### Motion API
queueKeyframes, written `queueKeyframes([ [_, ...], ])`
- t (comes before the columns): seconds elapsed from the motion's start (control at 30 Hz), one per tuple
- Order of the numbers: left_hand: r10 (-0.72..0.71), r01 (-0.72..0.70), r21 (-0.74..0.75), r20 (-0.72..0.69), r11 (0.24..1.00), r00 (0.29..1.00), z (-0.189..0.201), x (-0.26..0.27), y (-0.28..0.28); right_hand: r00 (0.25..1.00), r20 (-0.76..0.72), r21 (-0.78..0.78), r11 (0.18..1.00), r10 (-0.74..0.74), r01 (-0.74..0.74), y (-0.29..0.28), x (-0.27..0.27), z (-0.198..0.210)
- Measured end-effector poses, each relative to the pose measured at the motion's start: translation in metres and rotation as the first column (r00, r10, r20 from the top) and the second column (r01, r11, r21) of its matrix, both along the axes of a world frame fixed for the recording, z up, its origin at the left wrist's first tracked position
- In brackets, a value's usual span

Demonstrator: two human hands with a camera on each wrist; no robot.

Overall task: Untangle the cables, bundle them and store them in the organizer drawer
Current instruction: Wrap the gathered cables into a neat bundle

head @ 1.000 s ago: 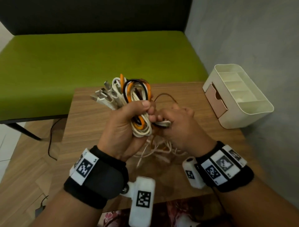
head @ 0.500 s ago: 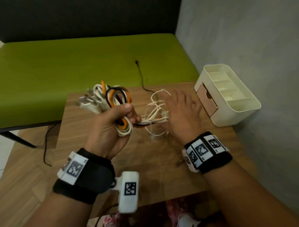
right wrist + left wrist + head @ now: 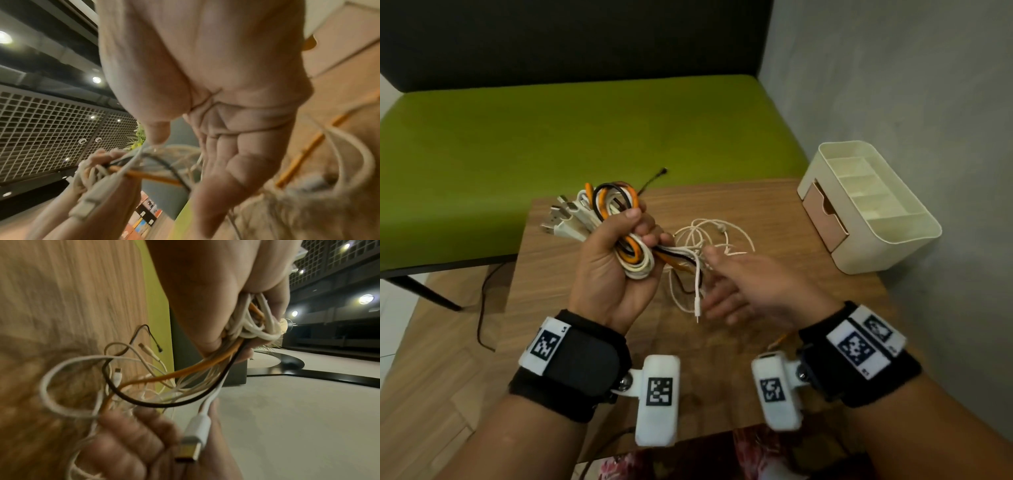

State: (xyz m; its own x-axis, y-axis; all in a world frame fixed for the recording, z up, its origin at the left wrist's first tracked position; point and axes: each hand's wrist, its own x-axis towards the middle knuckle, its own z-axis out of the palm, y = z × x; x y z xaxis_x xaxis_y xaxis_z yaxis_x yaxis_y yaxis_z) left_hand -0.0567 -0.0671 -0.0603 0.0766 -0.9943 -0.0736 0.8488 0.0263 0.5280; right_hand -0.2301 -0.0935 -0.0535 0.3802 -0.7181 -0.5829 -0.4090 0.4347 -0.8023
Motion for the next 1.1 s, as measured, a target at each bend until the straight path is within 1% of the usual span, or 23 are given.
queueKeyframes([
  [0.03,-0.017,0.017,-0.011,-0.014,1.000,1.000,-0.001,-0.001,0.001,0.990,0.114,0.055,0.996,-0.079,0.073,0.002,0.007,-0.004],
  [0.07,-0.038,0.038,-0.026,-0.021,0.999,0.999,-0.001,-0.002,0.002,0.958,0.236,0.092,0.985,-0.165,0.147,0.002,0.011,-0.007],
  [0.13,-0.089,0.087,-0.066,-0.031,0.994,0.996,-0.002,-0.004,0.003,0.832,0.470,0.137,0.956,-0.295,0.261,-0.001,0.015,-0.010],
  [0.2,-0.129,0.124,-0.099,-0.038,0.987,0.991,-0.002,-0.003,0.003,0.684,0.620,0.150,0.914,-0.383,0.376,-0.006,0.015,-0.009],
  [0.27,-0.149,0.143,-0.127,-0.038,0.982,0.988,-0.001,-0.002,0.003,0.587,0.672,0.163,0.864,-0.451,0.476,-0.015,0.014,-0.009],
  [0.37,-0.165,0.157,-0.155,-0.040,0.975,0.985,0.000,0.001,0.004,0.432,0.748,0.214,0.798,-0.505,0.563,-0.028,0.007,-0.007],
  [0.4,-0.166,0.158,-0.159,-0.038,0.975,0.985,0.001,0.002,0.005,0.393,0.760,0.223,0.774,-0.519,0.592,-0.034,0.003,-0.007],
  [0.43,-0.166,0.158,-0.161,-0.035,0.974,0.986,0.001,0.003,0.006,0.379,0.767,0.208,0.760,-0.517,0.616,-0.039,-0.001,-0.008],
  [0.53,-0.173,0.169,-0.158,-0.015,0.973,0.985,0.001,0.004,0.008,0.404,0.779,0.114,0.741,-0.480,0.662,-0.049,-0.015,-0.009],
  [0.6,-0.174,0.173,-0.154,0.002,0.973,0.985,0.002,0.003,0.008,0.402,0.761,0.111,0.713,-0.509,0.693,-0.053,-0.022,-0.010],
  [0.63,-0.169,0.168,-0.152,0.006,0.974,0.986,0.002,0.005,0.008,0.422,0.742,0.104,0.711,-0.521,0.695,-0.054,-0.025,-0.010],
  [0.67,-0.155,0.155,-0.151,0.008,0.976,0.988,0.003,0.007,0.008,0.481,0.699,0.072,0.721,-0.530,0.690,-0.056,-0.028,-0.012],
  [0.7,-0.135,0.135,-0.149,0.011,0.980,0.991,0.004,0.011,0.007,0.569,0.637,0.012,0.745,-0.520,0.667,-0.058,-0.031,-0.015],
  [0.73,-0.114,0.115,-0.145,0.018,0.983,0.993,0.004,0.016,0.007,0.683,0.538,-0.085,0.774,-0.495,0.627,-0.058,-0.035,-0.018],
  [0.77,-0.095,0.098,-0.138,0.030,0.985,0.995,0.004,0.020,0.007,0.795,0.402,-0.212,0.798,-0.455,0.564,-0.057,-0.039,-0.020],
  [0.8,-0.076,0.081,-0.129,0.045,0.988,0.996,0.004,0.025,0.007,0.893,0.223,-0.346,0.825,-0.390,0.447,-0.057,-0.043,-0.022],
  [0.83,-0.054,0.061,-0.118,0.061,0.991,0.997,0.003,0.029,0.007,0.951,0.050,-0.391,0.870,-0.306,0.300,-0.055,-0.046,-0.020],
  [0.87,-0.031,0.040,-0.108,0.076,0.993,0.997,0.003,0.031,0.007,0.980,-0.059,-0.335,0.928,-0.192,0.162,-0.052,-0.049,-0.017],
  [0.9,-0.011,0.019,-0.099,0.088,0.995,0.996,0.003,0.033,0.007,0.991,-0.097,-0.233,0.970,-0.090,0.065,-0.050,-0.052,-0.014],
  [0.93,0.007,0.002,-0.090,0.094,0.996,0.996,0.003,0.034,0.007,0.994,-0.102,-0.143,0.989,-0.035,0.020,-0.049,-0.058,-0.013],
  [0.97,0.021,-0.013,-0.081,0.096,0.997,0.995,0.003,0.035,0.006,0.996,-0.085,-0.100,0.995,-0.014,0.005,-0.047,-0.063,-0.010],
  [1.03,0.042,-0.035,-0.079,0.092,0.996,0.995,0.003,0.039,0.005,0.996,-0.041,-0.127,0.989,-0.077,0.071,-0.051,-0.072,-0.010],
  [1.1,0.056,-0.048,-0.085,0.090,0.995,0.994,0.003,0.043,0.005,0.974,-0.012,-0.200,0.955,-0.225,0.218,-0.055,-0.077,-0.014],
])
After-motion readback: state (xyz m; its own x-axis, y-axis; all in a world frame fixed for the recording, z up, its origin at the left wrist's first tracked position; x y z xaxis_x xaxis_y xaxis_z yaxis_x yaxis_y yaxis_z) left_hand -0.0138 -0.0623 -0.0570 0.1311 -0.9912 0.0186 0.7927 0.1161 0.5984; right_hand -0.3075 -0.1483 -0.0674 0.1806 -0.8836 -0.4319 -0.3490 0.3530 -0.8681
